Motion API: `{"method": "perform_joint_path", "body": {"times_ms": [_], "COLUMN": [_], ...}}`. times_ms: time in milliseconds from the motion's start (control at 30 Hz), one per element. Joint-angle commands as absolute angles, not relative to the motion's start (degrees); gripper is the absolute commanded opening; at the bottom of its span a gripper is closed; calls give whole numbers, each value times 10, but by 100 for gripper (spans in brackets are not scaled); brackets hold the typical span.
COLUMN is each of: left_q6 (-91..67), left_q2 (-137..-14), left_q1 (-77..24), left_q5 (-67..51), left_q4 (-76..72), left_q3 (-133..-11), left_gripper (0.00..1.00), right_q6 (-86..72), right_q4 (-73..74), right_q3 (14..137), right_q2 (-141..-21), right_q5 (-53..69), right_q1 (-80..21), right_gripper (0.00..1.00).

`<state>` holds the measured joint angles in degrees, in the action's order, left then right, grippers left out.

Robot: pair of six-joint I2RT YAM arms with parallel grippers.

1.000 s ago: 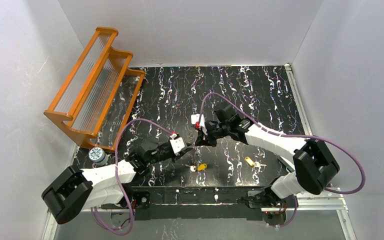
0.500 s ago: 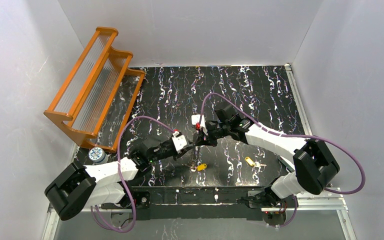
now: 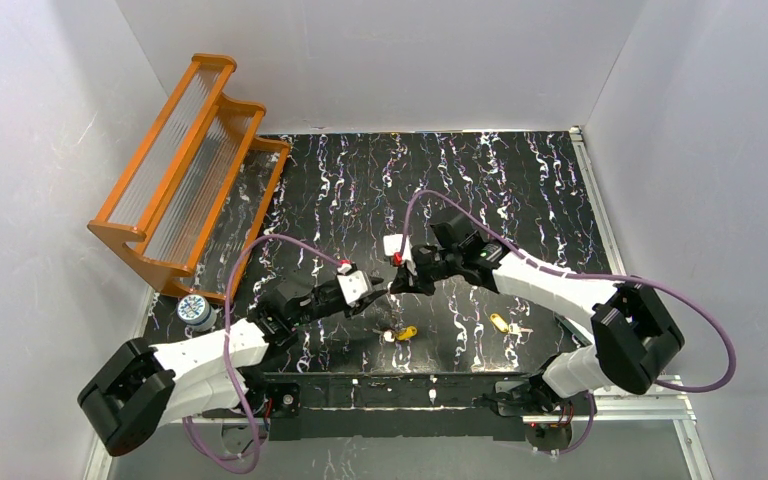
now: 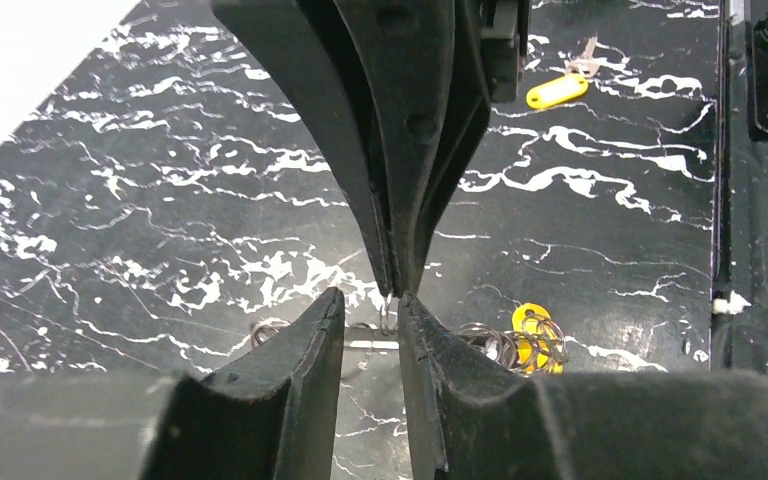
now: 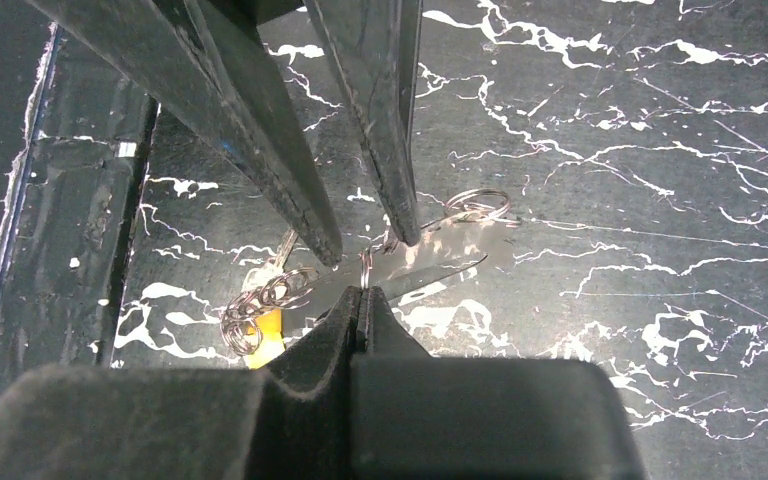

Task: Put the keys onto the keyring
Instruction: Move the key to the center of the board.

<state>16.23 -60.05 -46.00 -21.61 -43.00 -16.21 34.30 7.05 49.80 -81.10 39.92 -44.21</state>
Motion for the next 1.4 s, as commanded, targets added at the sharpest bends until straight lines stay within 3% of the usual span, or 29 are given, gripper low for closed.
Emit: {"method": "perform_joint_path", "body": {"times_ms": [0,400,633,1000,1367], "left_q6": [183,218,183,152,211], "left_q2": [-563,-452,-464,-645,-928], "left_q1": [-464,-464,-465,-533,-651], "left_q5": [-207,-153,-194,-233,-216], "left_q4": [-401,-313,-327,-485,-513], "left_q3": [-158,-156,-164,-183,-348], "left_gripper": [25,33,36,36,40], "right_q6": [345,322,237,57,22], "right_q4": [40,-31,-105,-267,-291], "right_q3": [484,423,397,368,339], "right_q2": [-785,-705,-695,-715,-716], "right_q5": [392,358,306,340,287], "right_q1": [-445,-445,-412,-269,-224], "right_gripper": [1,1,1,1,1]}}
